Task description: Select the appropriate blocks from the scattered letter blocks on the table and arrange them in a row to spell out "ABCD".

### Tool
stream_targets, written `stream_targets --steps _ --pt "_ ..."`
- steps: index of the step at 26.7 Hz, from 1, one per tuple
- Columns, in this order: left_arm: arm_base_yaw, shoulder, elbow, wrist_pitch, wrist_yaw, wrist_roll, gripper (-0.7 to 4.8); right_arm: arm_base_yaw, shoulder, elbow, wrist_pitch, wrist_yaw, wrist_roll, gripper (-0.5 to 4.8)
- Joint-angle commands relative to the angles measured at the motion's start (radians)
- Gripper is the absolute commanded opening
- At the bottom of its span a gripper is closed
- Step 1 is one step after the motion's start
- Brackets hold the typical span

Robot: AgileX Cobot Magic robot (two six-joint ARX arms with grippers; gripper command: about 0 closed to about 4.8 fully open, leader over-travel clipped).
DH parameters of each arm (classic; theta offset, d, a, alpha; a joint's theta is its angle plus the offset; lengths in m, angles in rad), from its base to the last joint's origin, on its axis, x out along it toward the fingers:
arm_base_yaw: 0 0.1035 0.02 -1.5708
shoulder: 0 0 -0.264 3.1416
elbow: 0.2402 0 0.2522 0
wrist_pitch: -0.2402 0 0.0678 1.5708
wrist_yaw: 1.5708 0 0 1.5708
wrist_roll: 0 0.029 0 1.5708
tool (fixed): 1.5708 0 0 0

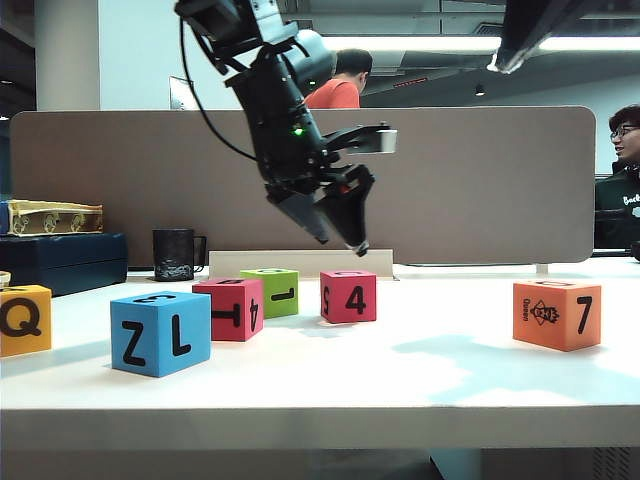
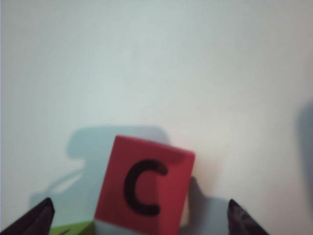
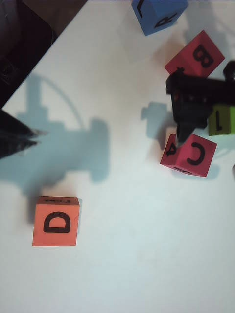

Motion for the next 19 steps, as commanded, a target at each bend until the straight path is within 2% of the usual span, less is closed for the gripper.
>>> stream_targets --steps 1,12,19 --pt "0.000 0.032 0.039 -0.062 0.049 0.001 4.71 0.000 -0.003 0.016 -0.011 -0.002 0.002 -0.01" --pt "0.016 0.098 0.042 -0.066 0.010 0.027 4.71 0.000 -0.003 0.016 -0.041 -0.002 0.002 -0.01" --pt "-0.012 0.097 0.100 -0.103 -0.015 0.027 4.70 0.000 -0.003 0.016 -0.024 -0.001 0.002 -0.01"
